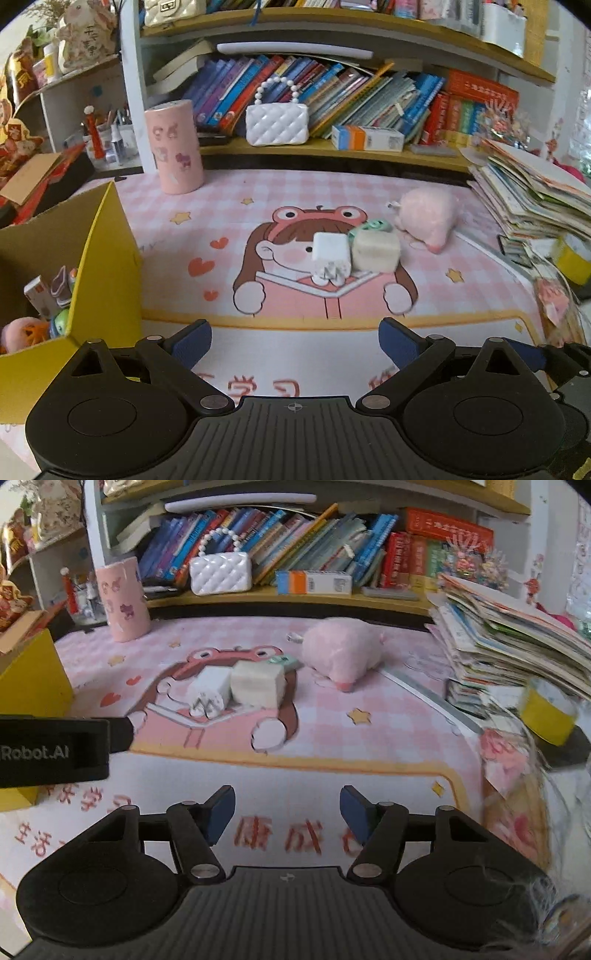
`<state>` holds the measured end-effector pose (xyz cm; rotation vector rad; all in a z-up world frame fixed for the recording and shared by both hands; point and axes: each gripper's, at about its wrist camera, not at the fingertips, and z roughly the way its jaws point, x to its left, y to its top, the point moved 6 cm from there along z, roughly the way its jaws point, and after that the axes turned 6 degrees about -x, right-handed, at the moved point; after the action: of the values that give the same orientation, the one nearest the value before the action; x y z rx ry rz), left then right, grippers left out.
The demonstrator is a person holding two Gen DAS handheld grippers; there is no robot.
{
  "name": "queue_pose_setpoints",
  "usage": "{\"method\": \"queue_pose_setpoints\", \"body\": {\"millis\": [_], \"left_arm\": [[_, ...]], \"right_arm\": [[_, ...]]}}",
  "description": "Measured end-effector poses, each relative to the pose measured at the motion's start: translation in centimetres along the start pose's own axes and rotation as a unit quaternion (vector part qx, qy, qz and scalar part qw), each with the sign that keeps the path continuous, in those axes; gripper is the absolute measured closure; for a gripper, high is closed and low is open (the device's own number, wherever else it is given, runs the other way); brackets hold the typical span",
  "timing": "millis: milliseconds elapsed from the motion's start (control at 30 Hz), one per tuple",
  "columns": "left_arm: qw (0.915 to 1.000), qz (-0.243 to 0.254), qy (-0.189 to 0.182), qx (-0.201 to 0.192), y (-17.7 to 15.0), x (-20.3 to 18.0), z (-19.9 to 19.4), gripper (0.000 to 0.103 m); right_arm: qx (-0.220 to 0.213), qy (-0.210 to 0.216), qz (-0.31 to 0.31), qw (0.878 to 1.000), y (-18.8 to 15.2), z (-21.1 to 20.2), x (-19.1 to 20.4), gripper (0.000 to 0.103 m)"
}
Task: Organize objects
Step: 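Grasp the white cube with the right gripper while the left grasps the white charger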
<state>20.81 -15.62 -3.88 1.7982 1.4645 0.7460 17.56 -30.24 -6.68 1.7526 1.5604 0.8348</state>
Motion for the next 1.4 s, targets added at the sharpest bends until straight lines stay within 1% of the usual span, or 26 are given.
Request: {"method": "queue_pose_setpoints", "body": {"millis": [100, 300, 367, 433, 767, 867, 900, 933, 967, 1033, 1100, 1200, 1267, 1333, 1400], "left_arm": [[0.9999, 0.004, 0.014, 0.001, 0.6, 0.0, 1.4, 0.005], [0.9995, -0.008, 0.031, 0.003, 2.0, 0.2, 3.9, 0.006], [0.9992, -0.014, 0.037, 0.004, 2.4, 0.3, 4.5, 0.006], [0.9988, -0.024, 0.044, 0.002, 2.8, 0.6, 4.8, 0.006], [0.9950, -0.054, 0.084, -0.007, 4.5, 2.6, 6.6, 0.006], [0.9941, -0.059, 0.091, -0.004, 4.5, 2.9, 7.2, 0.006], [0.9939, -0.062, 0.091, -0.003, 4.6, 2.9, 7.4, 0.006], [0.9938, -0.063, 0.091, -0.002, 4.6, 2.9, 7.7, 0.006], [0.9938, -0.064, 0.091, -0.001, 4.7, 2.8, 7.9, 0.006], [0.9942, -0.064, 0.086, -0.001, 4.8, 2.4, 8.3, 0.006], [0.9948, -0.064, 0.080, 0.000, 4.8, 1.9, 8.8, 0.006], [0.9961, -0.058, 0.066, 0.006, 4.8, 0.8, 9.8, 0.006], [0.9971, -0.051, 0.054, 0.014, 4.6, -0.3, 10.9, 0.006], [0.9979, -0.041, 0.045, 0.023, 4.2, -1.5, 12.2, 0.011], [0.9982, -0.034, 0.037, 0.033, 3.8, -2.4, 13.4, 0.014]], "right_arm": [[-0.010, 0.009, -0.006, 1.000, 1.0, 1.6, -0.3, 0.041], [-0.019, 0.019, -0.006, 1.000, 3.6, 5.7, -1.1, 0.041], [-0.022, 0.029, -0.010, 0.999, 4.5, 7.0, -1.0, 0.038], [-0.026, 0.041, -0.015, 0.999, 5.1, 8.2, -0.8, 0.030], [-0.032, 0.083, -0.036, 0.995, 6.9, 12.7, 1.2, 0.030], [-0.030, 0.097, -0.032, 0.994, 7.0, 13.6, 1.6, 0.033], [-0.029, 0.103, -0.030, 0.994, 7.1, 13.8, 1.6, 0.036], [-0.030, 0.104, -0.028, 0.994, 7.2, 13.9, 1.5, 0.044], [-0.032, 0.102, -0.028, 0.994, 7.3, 14.0, 1.3, 0.049], [-0.036, 0.111, -0.023, 0.993, 7.6, 14.0, 0.6, 0.057], [-0.039, 0.101, -0.014, 0.994, 7.7, 13.5, -0.6, 0.058], [-0.046, 0.062, 0.004, 0.997, 7.6, 12.3, -3.1, 0.058], [-0.045, 0.044, 0.019, 0.998, 7.4, 11.6, -4.6, 0.058], [-0.040, 0.036, 0.034, 0.998, 7.1, 11.1, -5.7, 0.058], [-0.038, 0.033, 0.042, 0.998, 6.9, 10.5, -6.3, 0.058]]}}
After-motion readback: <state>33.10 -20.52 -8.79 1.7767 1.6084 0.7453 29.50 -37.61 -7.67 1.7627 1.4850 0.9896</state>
